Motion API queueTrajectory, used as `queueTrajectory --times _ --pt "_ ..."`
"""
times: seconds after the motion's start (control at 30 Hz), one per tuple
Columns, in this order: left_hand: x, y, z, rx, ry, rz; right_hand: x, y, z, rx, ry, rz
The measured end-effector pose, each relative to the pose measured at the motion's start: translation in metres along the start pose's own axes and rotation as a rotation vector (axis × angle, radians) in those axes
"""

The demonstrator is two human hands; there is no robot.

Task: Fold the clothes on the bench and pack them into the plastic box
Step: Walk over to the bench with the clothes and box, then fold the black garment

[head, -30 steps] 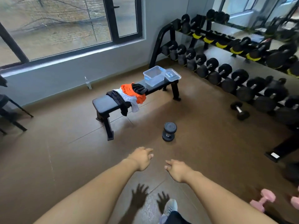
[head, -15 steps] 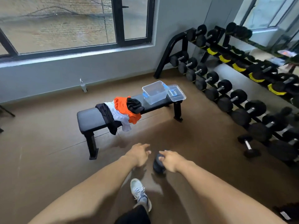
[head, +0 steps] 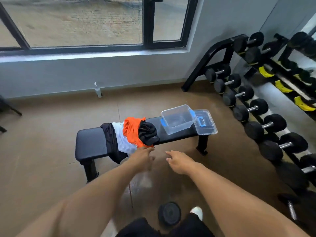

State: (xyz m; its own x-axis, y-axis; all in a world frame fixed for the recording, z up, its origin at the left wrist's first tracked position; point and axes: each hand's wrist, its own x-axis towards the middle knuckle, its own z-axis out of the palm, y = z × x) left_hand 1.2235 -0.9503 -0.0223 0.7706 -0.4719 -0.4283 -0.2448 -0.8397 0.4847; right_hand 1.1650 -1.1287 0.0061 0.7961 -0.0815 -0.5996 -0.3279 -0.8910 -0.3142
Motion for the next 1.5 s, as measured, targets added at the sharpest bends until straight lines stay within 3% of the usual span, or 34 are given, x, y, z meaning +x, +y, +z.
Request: queueTrajectory --times 0.27,0.43,0.6,0.8,0.9,1.1,1.27,1.5 --pt "0.127 0.02 -0.017 -0.161 0.094 -0.227 0.151 0.025 -0.081 -0.192 -0.151 -0.272" --pt "0.189 0.046 -0.006 -0.406 0.209 -0.398 0.229 0.05 -0.112 -0.378 -0.23 -0.382" --pt "0.236 0.028 0.042 -0.508 0.261 -0.471 0.308 0.069 -0.098 -0.489 -0.249 -0.466" --pt "0.3 -0.054 0.123 -0.534 0.359 -0.52 0.418 0.074 -0.022 -0.478 -0.272 -0.505" --pt "0.333 -0.093 0.158 -0.491 0.47 -0.51 0.469 0.073 0.022 -0.384 -0.192 -0.532" --pt "0.427 -0.183 0.203 -0.307 0.846 -0.397 0.569 0.08 0.103 -0.339 0.095 -0.586" --pt "0.475 -0.22 0.234 -0.257 0.904 -0.345 0.613 0.085 0.137 -0.333 0.371 -0.665" --pt "0.475 -0.228 0.24 -0.39 0.931 -0.234 0.612 0.091 0.14 -0.138 0.383 -0.653"
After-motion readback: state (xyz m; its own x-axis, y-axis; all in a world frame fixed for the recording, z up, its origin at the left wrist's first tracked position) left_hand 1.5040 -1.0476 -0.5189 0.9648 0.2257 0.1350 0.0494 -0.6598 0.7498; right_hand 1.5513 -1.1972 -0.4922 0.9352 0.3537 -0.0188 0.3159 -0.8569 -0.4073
